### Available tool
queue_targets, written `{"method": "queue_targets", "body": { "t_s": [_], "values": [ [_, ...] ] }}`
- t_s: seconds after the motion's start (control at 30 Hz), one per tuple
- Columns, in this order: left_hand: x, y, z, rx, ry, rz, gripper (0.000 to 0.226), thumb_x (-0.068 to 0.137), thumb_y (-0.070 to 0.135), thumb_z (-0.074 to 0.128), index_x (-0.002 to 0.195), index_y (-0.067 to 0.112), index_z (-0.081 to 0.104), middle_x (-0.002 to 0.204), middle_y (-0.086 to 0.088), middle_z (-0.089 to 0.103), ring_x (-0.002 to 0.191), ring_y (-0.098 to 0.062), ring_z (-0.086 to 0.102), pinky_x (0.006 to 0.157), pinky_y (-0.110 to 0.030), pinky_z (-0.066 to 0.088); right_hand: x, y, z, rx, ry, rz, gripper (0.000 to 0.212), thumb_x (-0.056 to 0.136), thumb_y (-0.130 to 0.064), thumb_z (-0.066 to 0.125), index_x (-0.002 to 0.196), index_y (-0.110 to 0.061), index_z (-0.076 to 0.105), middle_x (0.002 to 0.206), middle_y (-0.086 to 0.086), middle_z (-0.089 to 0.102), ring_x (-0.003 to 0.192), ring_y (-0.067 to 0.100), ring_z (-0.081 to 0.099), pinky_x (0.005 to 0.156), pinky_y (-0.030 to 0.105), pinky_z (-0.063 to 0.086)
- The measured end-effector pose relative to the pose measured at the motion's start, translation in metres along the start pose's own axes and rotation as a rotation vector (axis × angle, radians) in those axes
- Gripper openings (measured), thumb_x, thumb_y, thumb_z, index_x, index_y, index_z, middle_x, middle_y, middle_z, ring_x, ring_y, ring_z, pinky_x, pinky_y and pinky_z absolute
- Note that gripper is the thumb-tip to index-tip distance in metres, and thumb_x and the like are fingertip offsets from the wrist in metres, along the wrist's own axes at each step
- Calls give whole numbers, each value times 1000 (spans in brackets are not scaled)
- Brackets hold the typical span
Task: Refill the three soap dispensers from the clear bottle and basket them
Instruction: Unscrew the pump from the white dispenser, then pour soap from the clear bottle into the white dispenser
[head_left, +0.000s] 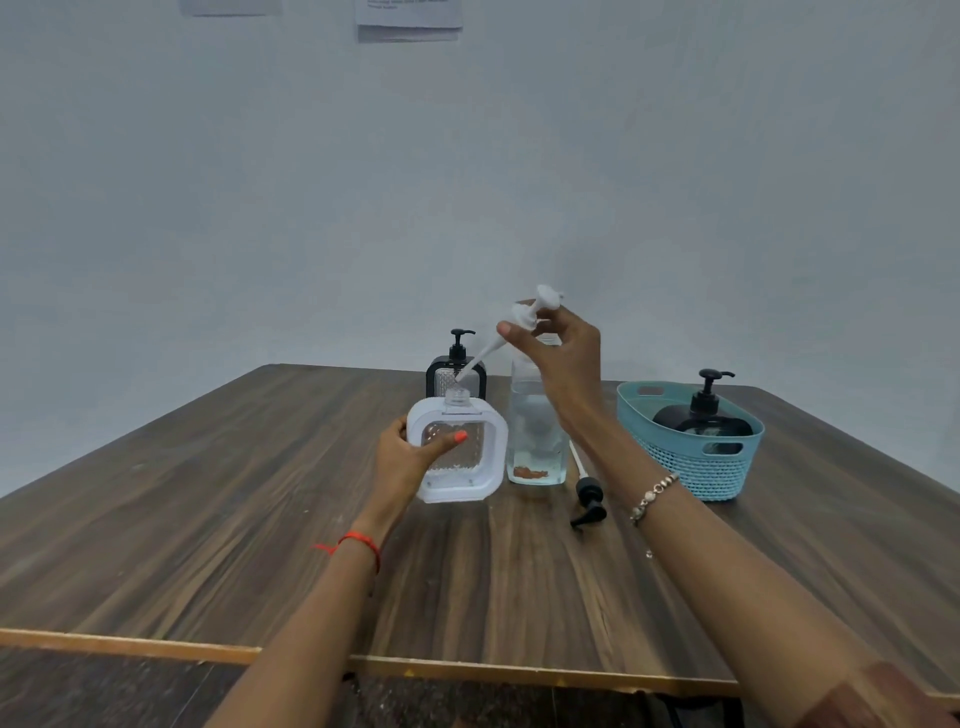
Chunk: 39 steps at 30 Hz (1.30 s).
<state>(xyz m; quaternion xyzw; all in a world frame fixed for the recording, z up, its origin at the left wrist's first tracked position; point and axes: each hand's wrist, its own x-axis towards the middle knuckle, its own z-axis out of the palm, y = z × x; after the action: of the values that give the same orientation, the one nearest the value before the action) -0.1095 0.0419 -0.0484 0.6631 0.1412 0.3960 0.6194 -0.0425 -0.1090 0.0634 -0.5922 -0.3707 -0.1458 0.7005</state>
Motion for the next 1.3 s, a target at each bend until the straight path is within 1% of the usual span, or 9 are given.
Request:
{"method": "queue_targets", "body": {
  "t_s": [0.2, 0.33, 0.47, 0.7, 0.83, 0.97, 1.1, 1.2, 1.3],
  "values": [
    [13, -7, -17, 17, 159, -28, 48, 67, 21, 82, 107, 4, 60, 95, -7, 66, 80, -18, 60, 70, -28, 49, -23, 36, -8, -204, -235, -220, 30, 73, 3, 72, 99, -12, 67, 96, -6, 66, 84, -7, 57, 68, 11, 45],
    [20, -6, -23, 41, 168, -14, 58, 61, 34, 84, 108, 8, 61, 102, -10, 67, 89, -23, 63, 79, -39, 53, -52, 86, -11, -552, -648, -446, 28, 77, 12, 61, 102, 2, 68, 108, 15, 69, 101, 23, 63, 87, 31, 50],
    [23, 0, -20, 37, 160, -4, 65, 58, 44, 83, 109, 11, 59, 103, -5, 67, 92, -21, 64, 80, -37, 54, -69, 107, -12, -848, -940, -365, 38, 87, 2, 54, 123, -11, 60, 133, 5, 56, 125, 20, 48, 100, 33, 39],
    [25, 0, -11, -44, 34, -8, 41, 81, 25, 70, 113, 11, 51, 102, 1, 59, 90, -11, 58, 72, -23, 46, -66, 111, -16, -959, -1015, -256, 57, 83, 12, 44, 133, -15, 50, 145, 3, 42, 133, 19, 36, 106, 33, 30],
    [30, -2, -6, -112, 9, -27, 19, 81, 16, 70, 93, 18, 56, 91, 0, 62, 82, -15, 59, 72, -27, 50, -57, 116, -22, -795, -829, -245, 55, 78, 14, 49, 127, -12, 56, 132, 7, 55, 123, 20, 47, 98, 25, 39],
    [34, -6, 1, -109, 38, -22, 34, 74, 13, 76, 102, 8, 57, 92, -4, 63, 80, -17, 60, 68, -26, 49, -37, 99, -31, -525, -292, -268, 36, 70, 19, 47, 88, -3, 69, 89, 11, 69, 86, 22, 63, 77, 3, 39],
    [42, -12, 6, -67, 78, -26, 46, 68, 15, 82, 105, 3, 57, 94, -8, 64, 83, -22, 62, 70, -31, 52, -6, 95, -40, -294, 94, -50, 32, 70, 7, 60, 89, -18, 55, 89, 0, 58, 78, 16, 52, 67, 19, 45],
    [48, -16, 10, -31, 103, -22, 48, 65, 20, 85, 103, 7, 59, 97, -10, 66, 87, -25, 64, 76, -39, 55, 11, 109, -48, -172, 37, 192, 60, 61, -21, 78, 108, -33, 42, 107, -5, 50, 97, 15, 52, 81, 32, 49],
    [52, -18, 16, -13, 148, 2, 46, 64, 20, 84, 101, 9, 58, 94, -6, 65, 85, -24, 63, 68, -32, 53, 19, 121, -51, -81, -105, 359, 79, 58, -18, 87, 120, -28, 38, 114, -1, 54, 99, 12, 57, 86, 35, 52]
  ]
}}
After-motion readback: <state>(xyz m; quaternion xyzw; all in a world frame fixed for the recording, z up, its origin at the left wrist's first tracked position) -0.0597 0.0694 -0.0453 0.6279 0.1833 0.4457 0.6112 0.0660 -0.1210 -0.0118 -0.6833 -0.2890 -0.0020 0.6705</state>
